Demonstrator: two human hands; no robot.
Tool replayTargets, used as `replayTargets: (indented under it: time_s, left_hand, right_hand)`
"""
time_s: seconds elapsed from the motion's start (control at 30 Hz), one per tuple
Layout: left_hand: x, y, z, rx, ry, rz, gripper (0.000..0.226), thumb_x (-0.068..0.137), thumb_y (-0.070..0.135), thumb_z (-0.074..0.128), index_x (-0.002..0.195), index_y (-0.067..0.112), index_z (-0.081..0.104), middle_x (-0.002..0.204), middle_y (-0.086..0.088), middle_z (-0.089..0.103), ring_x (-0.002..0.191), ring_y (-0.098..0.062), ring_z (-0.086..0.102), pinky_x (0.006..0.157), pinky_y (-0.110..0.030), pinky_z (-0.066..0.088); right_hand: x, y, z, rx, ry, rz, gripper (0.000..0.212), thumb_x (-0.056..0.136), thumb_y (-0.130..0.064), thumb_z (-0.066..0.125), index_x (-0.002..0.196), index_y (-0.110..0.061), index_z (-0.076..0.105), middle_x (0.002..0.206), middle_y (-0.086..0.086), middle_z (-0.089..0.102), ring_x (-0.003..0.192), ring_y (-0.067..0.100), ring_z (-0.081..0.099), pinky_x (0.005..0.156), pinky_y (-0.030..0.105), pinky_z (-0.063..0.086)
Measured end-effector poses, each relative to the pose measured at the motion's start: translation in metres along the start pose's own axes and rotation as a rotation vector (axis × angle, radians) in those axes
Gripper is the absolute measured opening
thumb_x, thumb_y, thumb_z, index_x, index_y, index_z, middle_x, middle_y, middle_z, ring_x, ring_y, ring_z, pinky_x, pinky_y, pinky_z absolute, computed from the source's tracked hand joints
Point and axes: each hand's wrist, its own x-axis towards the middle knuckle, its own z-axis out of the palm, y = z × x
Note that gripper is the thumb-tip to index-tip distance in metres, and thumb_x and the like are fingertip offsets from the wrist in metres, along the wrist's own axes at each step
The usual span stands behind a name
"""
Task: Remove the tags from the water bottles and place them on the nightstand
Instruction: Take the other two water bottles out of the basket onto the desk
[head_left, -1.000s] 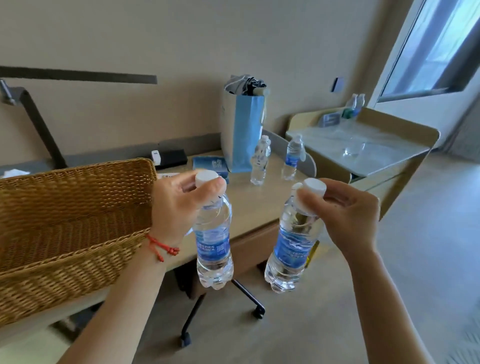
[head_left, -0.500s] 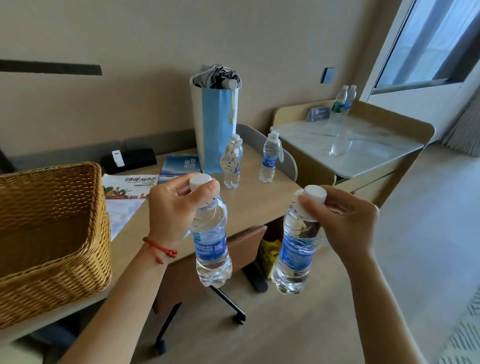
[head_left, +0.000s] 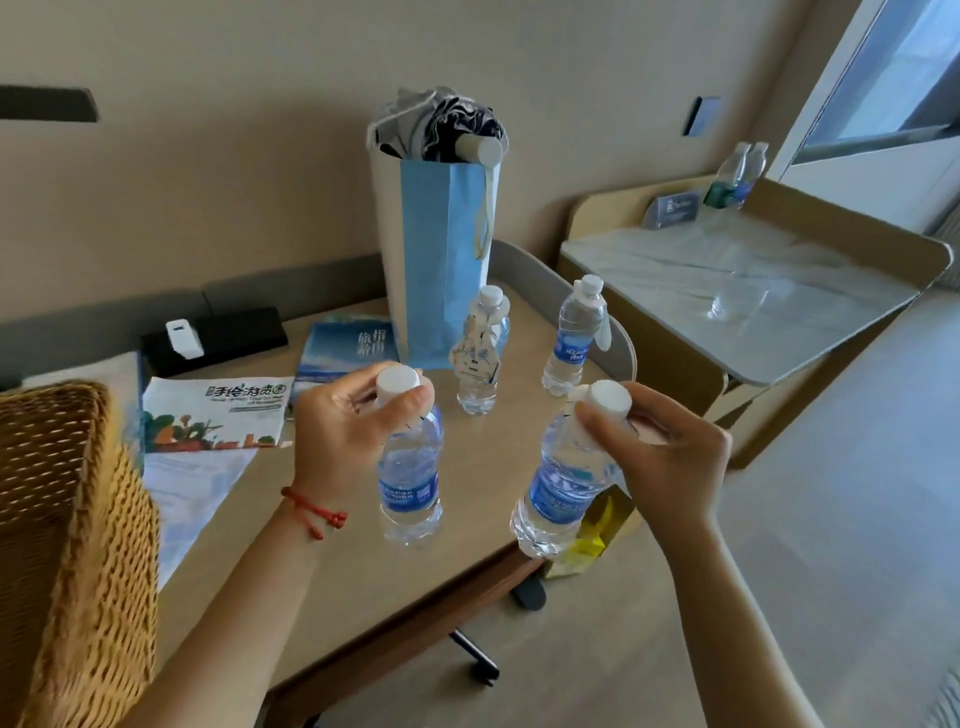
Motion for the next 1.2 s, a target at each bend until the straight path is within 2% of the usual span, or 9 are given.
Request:
replayTargets:
  time_s: [0.27,0.37,0.43,0.5,0.57,0.73,0.87,1.1,1.2]
  left_hand:
    - [0.048,-0.058,0.000,0.120,0.073,-0.035,0.022,0.070,0.024,0.073,0.091,0.027,0.067,0.076,0.022,0.069,0.074,0.008,0.061,0.068,-0.009,0.047]
    - [0.058,-0.073,0.001,0.181,0.090,-0.037,0.023,0.071,0.025,0.073,0.092,0.024,0.067,0.074,0.027,0.067,0.075,0.008,0.061,0.068,-0.008,0.047]
    - [0.062,-0.082,0.002,0.212,0.103,-0.037,0.023,0.071,0.026,0.074,0.092,0.022,0.067,0.076,0.020,0.068,0.075,0.006,0.060,0.069,-0.010,0.047]
    - [0.064,-0.090,0.002,0.236,0.133,-0.055,0.024,0.071,0.024,0.074,0.093,0.016,0.069,0.079,0.007,0.068,0.076,0.008,0.059,0.070,-0.009,0.046]
    - [0.067,-0.098,0.003,0.268,0.163,-0.077,0.024,0.072,0.018,0.075,0.095,0.011,0.070,0.084,0.005,0.068,0.078,0.011,0.059,0.073,-0.008,0.045]
    - [0.076,-0.109,0.003,0.314,0.182,-0.119,0.028,0.072,0.017,0.073,0.097,0.006,0.069,0.090,0.002,0.068,0.081,0.012,0.059,0.074,-0.008,0.045]
    - [0.080,-0.110,0.004,0.309,0.199,-0.125,0.028,0.072,0.016,0.073,0.098,0.007,0.068,0.088,0.006,0.067,0.081,0.014,0.058,0.074,-0.008,0.046]
    - [0.073,-0.112,0.002,0.258,0.181,-0.149,0.036,0.069,0.025,0.076,0.102,0.014,0.066,0.096,0.007,0.067,0.090,0.004,0.061,0.079,-0.010,0.047]
    - [0.072,-0.113,0.004,0.266,0.194,-0.156,0.035,0.071,0.021,0.076,0.103,0.014,0.066,0.100,0.002,0.068,0.093,-0.004,0.062,0.082,-0.015,0.049]
  right_hand:
    - [0.028,0.052,0.054,0.004,-0.044,0.116,0.027,0.064,-0.045,0.072,0.088,-0.032,0.068,0.082,-0.019,0.068,0.073,0.004,0.064,0.068,0.020,0.054]
    - [0.033,0.070,0.070,-0.024,-0.056,0.068,0.025,0.066,-0.038,0.075,0.084,-0.049,0.062,0.076,-0.021,0.065,0.068,0.008,0.062,0.063,0.013,0.050]
    - [0.035,0.083,0.078,-0.051,-0.051,0.051,0.032,0.067,-0.030,0.078,0.076,-0.055,0.060,0.071,-0.014,0.067,0.067,0.013,0.060,0.062,0.013,0.047]
    - [0.037,0.094,0.083,-0.046,-0.068,0.064,0.029,0.067,-0.036,0.076,0.077,-0.057,0.060,0.074,-0.024,0.065,0.066,0.006,0.060,0.063,0.011,0.047]
    - [0.041,0.104,0.087,-0.044,-0.094,0.073,0.026,0.066,-0.039,0.075,0.080,-0.056,0.060,0.074,-0.032,0.061,0.066,0.001,0.058,0.064,0.010,0.047]
    - [0.050,0.123,0.096,-0.067,-0.109,0.082,0.034,0.067,-0.026,0.081,0.084,-0.048,0.062,0.073,-0.022,0.064,0.067,-0.002,0.057,0.064,0.012,0.046]
    - [0.057,0.126,0.100,-0.034,-0.134,0.107,0.026,0.067,-0.038,0.075,0.087,-0.046,0.062,0.076,-0.021,0.065,0.069,-0.001,0.058,0.065,0.011,0.046]
    - [0.056,0.128,0.098,-0.053,-0.161,0.078,0.032,0.068,-0.031,0.073,0.094,-0.041,0.058,0.089,-0.026,0.061,0.082,-0.010,0.060,0.072,0.007,0.046]
    - [0.056,0.128,0.096,-0.061,-0.188,0.092,0.029,0.068,-0.031,0.073,0.094,-0.036,0.060,0.087,-0.024,0.062,0.081,-0.004,0.060,0.070,0.007,0.046]
